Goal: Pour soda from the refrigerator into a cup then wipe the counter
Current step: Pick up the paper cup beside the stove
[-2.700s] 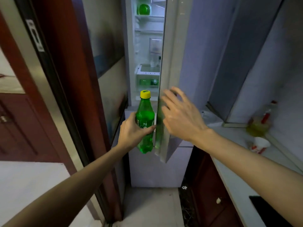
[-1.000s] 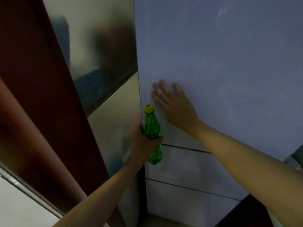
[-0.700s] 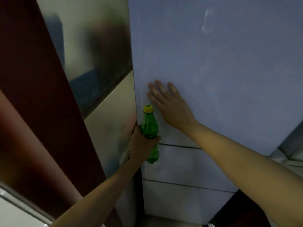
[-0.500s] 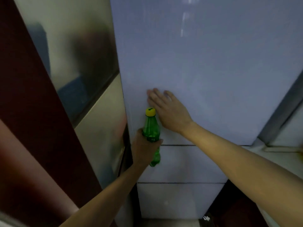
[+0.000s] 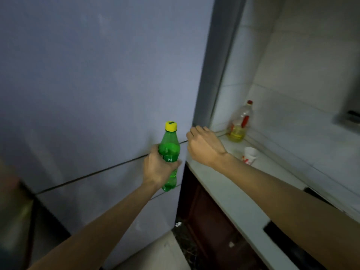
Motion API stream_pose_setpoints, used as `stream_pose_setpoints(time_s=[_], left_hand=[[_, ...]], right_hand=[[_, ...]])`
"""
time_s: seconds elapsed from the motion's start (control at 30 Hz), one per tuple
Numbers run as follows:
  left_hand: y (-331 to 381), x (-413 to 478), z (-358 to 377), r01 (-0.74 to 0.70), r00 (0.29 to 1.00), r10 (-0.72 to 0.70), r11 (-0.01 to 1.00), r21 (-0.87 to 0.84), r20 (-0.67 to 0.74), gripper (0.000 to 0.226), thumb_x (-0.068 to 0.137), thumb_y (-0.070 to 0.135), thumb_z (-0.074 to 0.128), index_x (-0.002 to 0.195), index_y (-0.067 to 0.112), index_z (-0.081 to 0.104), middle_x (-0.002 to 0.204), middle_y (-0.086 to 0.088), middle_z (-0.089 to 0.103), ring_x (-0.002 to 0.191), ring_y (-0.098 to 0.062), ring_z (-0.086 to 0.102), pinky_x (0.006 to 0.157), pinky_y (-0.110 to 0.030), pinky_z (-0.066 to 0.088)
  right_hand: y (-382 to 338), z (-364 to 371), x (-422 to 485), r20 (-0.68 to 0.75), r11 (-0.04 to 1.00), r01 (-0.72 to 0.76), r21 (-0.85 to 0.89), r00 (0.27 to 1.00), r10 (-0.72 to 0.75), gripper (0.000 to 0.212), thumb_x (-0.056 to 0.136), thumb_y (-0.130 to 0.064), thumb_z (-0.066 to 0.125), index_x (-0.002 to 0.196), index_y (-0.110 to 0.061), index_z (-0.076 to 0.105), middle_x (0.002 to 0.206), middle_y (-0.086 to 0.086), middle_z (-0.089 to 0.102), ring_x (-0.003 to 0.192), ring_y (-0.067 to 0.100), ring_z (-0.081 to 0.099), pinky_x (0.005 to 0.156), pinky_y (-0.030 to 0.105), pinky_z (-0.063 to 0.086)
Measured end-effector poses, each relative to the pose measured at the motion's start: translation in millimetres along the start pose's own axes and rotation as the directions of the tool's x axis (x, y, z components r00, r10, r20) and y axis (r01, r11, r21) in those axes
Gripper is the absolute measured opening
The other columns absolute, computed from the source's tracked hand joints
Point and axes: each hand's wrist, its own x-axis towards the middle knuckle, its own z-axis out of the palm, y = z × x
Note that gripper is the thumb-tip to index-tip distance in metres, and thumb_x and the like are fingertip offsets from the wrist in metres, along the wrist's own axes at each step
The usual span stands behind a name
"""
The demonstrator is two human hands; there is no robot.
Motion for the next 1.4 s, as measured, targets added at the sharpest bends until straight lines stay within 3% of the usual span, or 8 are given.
stream_pose_setpoints(time_s=[0.13, 0.27, 0.6, 0.73, 0.83, 1.1, 1.27, 1.4], left_hand=[[19.7, 7.6, 64.7, -0.041, 0.985, 0.044, 0.999, -0.020, 0.165, 0.068, 0.062, 0.027, 0.090, 0.119, 0.013, 0.056, 0.101, 0.002, 0.065, 0.096, -0.019, 0.064, 0.074, -0.026, 0.048], [35.2, 24.0, 130.3, -0.058, 0.961, 0.050, 0.998, 0.022, 0.272, 0.068, 0.062, 0.031, 0.089, 0.119, 0.013, 0.056, 0.105, -0.002, 0.068, 0.096, -0.022, 0.064, 0.074, -0.028, 0.050], [61.7, 76.2, 274.9, -0.066, 0.926, 0.029, 0.994, 0.088, 0.375, 0.071, 0.060, 0.031, 0.089, 0.118, 0.017, 0.052, 0.106, -0.003, 0.066, 0.099, -0.027, 0.063, 0.086, -0.044, 0.055], [62.8, 97.1, 316.7, -0.043, 0.911, -0.009, 0.992, 0.116, 0.411, 0.068, 0.062, 0.028, 0.090, 0.119, 0.017, 0.054, 0.100, 0.004, 0.061, 0.093, -0.020, 0.059, 0.079, -0.030, 0.048], [56.0, 113.0, 344.0, -0.027, 0.886, -0.038, 0.991, 0.134, 0.462, 0.066, 0.064, 0.025, 0.089, 0.119, 0.017, 0.054, 0.101, 0.004, 0.060, 0.094, -0.018, 0.057, 0.082, -0.029, 0.048], [32.7, 166.3, 403.9, -0.041, 0.835, -0.074, 0.980, 0.197, 0.546, 0.063, 0.067, 0.026, 0.087, 0.119, 0.017, 0.053, 0.101, 0.007, 0.057, 0.095, -0.015, 0.055, 0.081, -0.026, 0.043], [23.1, 196.3, 429.9, -0.038, 0.808, -0.084, 0.980, 0.194, 0.584, 0.063, 0.067, 0.023, 0.086, 0.120, 0.019, 0.052, 0.106, 0.004, 0.061, 0.102, -0.021, 0.059, 0.083, -0.031, 0.049], [19.2, 211.5, 444.0, -0.045, 0.785, -0.088, 0.979, 0.199, 0.613, 0.065, 0.067, 0.021, 0.085, 0.122, 0.019, 0.051, 0.114, -0.001, 0.063, 0.105, -0.023, 0.060, 0.089, -0.038, 0.052]], right_hand=[[57.1, 30.3, -41.5, 0.162, 0.980, -0.188, 0.058, 0.971, 0.176, 0.019, 0.072, -0.011, 0.066, 0.089, -0.003, 0.067, 0.090, 0.015, 0.068, 0.085, 0.032, 0.064, 0.070, 0.036, 0.050], [118.7, 66.3, -77.8, 0.260, 0.955, -0.292, 0.057, 0.928, 0.268, 0.026, 0.088, -0.018, 0.049, 0.106, -0.003, 0.060, 0.108, 0.016, 0.062, 0.101, 0.033, 0.057, 0.084, 0.038, 0.044], [250.5, 180.4, -139.4, 0.459, 0.834, -0.551, 0.041, 0.751, 0.474, 0.036, 0.092, -0.023, 0.051, 0.123, -0.004, 0.053, 0.118, 0.014, 0.059, 0.104, 0.027, 0.056, 0.087, 0.035, 0.046], [273.7, 221.7, -147.1, 0.543, 0.728, -0.677, 0.109, 0.654, 0.527, 0.035, 0.090, -0.021, 0.052, 0.122, -0.006, 0.051, 0.116, 0.011, 0.056, 0.101, 0.024, 0.054, 0.081, 0.032, 0.045], [284.3, 253.7, -146.2, 0.598, 0.623, -0.766, 0.160, 0.577, 0.556, 0.040, 0.089, -0.021, 0.054, 0.126, -0.007, 0.049, 0.119, 0.011, 0.055, 0.104, 0.024, 0.054, 0.085, 0.034, 0.047], [306.5, 335.6, -120.8, 0.686, 0.415, -0.878, 0.238, 0.455, 0.568, 0.083, 0.079, -0.037, 0.075, 0.142, -0.006, 0.030, 0.139, 0.014, 0.036, 0.125, 0.030, 0.042, 0.101, 0.044, 0.044], [315.4, 371.5, -103.3, 0.725, 0.346, -0.907, 0.239, 0.404, 0.558, 0.109, 0.073, -0.039, 0.081, 0.150, -0.006, 0.012, 0.153, 0.015, 0.019, 0.136, 0.034, 0.031, 0.109, 0.050, 0.036], [312.4, 393.5, -96.7, 0.748, 0.307, -0.922, 0.234, 0.373, 0.549, 0.119, 0.069, -0.040, 0.084, 0.152, -0.008, 0.006, 0.155, 0.014, 0.017, 0.136, 0.035, 0.030, 0.110, 0.052, 0.035]])
